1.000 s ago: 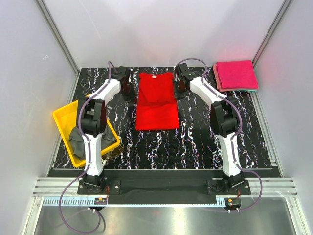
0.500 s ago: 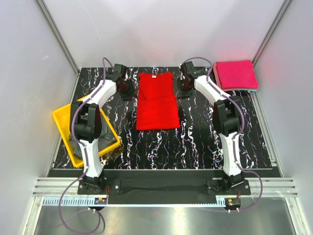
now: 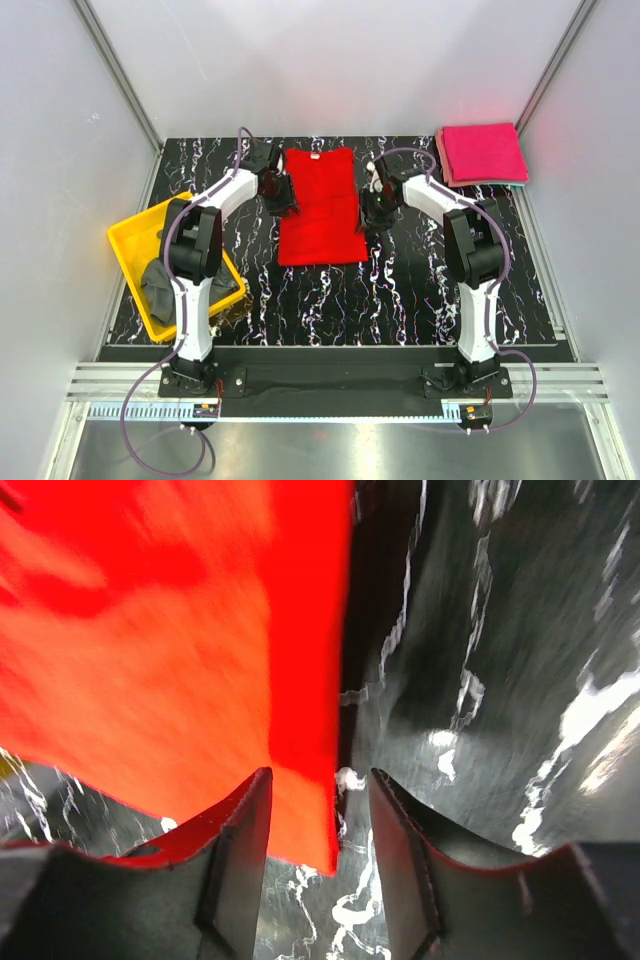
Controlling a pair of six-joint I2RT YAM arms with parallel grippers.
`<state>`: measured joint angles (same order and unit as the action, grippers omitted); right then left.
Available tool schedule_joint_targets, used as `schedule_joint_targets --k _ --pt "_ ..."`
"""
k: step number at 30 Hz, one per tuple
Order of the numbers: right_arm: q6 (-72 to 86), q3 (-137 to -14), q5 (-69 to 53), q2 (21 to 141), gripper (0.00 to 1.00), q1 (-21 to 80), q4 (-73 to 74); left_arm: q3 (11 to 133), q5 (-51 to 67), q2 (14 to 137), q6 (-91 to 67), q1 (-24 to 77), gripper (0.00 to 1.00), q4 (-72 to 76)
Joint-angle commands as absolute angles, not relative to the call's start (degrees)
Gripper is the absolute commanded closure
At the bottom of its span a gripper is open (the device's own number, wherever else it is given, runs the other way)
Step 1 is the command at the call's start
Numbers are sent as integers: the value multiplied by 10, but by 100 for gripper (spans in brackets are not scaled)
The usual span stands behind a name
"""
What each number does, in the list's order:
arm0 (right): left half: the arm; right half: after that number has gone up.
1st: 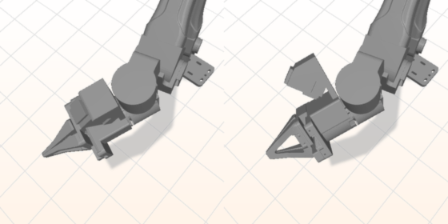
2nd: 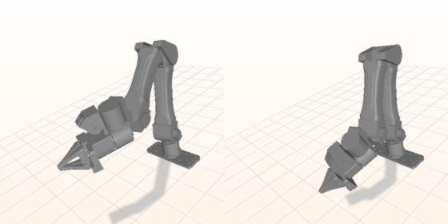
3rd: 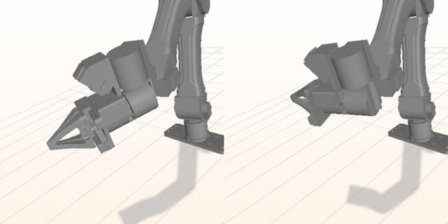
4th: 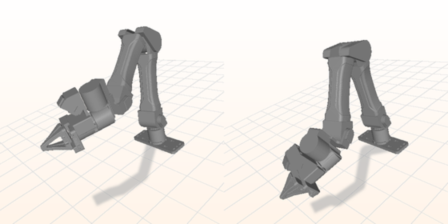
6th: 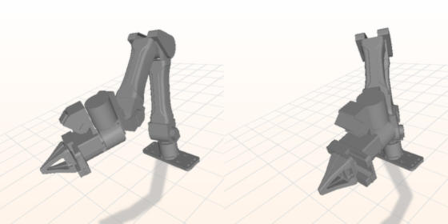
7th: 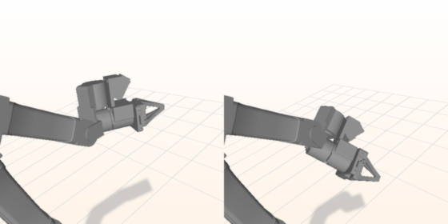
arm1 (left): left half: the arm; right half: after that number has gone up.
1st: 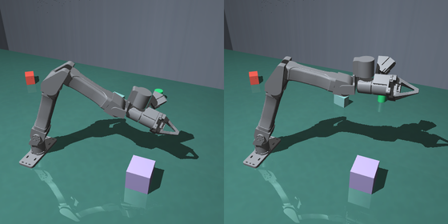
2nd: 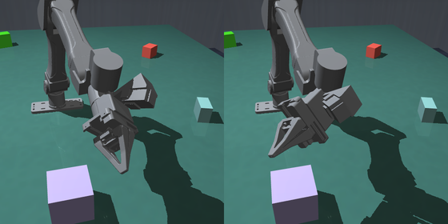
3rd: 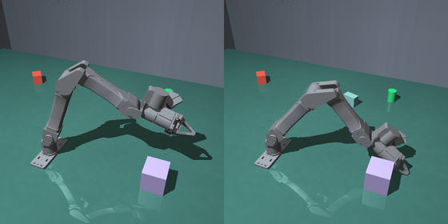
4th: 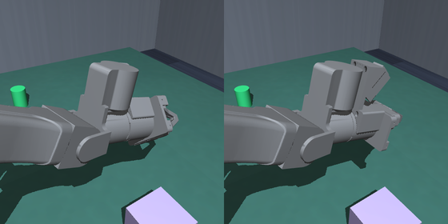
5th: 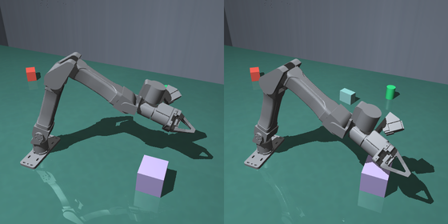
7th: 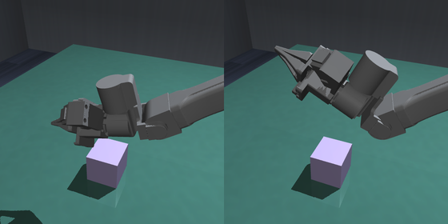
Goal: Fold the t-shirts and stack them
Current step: Fold the tshirt
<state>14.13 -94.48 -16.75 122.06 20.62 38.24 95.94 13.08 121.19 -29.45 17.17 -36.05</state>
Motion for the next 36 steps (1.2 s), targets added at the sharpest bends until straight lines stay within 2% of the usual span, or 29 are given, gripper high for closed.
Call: schedule_joint_targets --k 1,6,8,10,11,12,16,17,20,27,32,36 --pt "142 -871 -213 1138 48 208 340 1009 119 1230 -280 167 61 -344" --pt "155 -792 -243 1107 48 208 308 1048 75 1272 -279 163 60 -375" --pt "156 -762 -248 1107 52 208 293 1060 56 1286 -283 160 61 -388" --pt "157 -745 -260 1104 59 209 281 1057 42 1289 -288 157 61 -388" --pt "161 -728 -266 1103 68 209 269 1056 36 1291 -292 156 60 -389" --pt "162 -721 -272 1101 71 208 261 1056 33 1292 -295 155 60 -389" --pt "170 -699 -285 1107 75 208 236 1062 30 1300 -299 153 60 -388" --pt "171 -696 -284 1107 85 208 235 1070 29 1305 -299 152 60 -395" --pt "170 -685 -263 1102 100 209 235 1079 21 1315 -297 152 60 -405" --pt "178 -645 -249 1081 100 208 224 1078 61 1310 -287 150 60 -391" --pt "195 -622 -225 1053 100 209 233 1063 118 1234 -285 151 54 -392" --pt "231 -594 -217 1014 100 209 250 1029 24 1166 -268 164 51 -446"
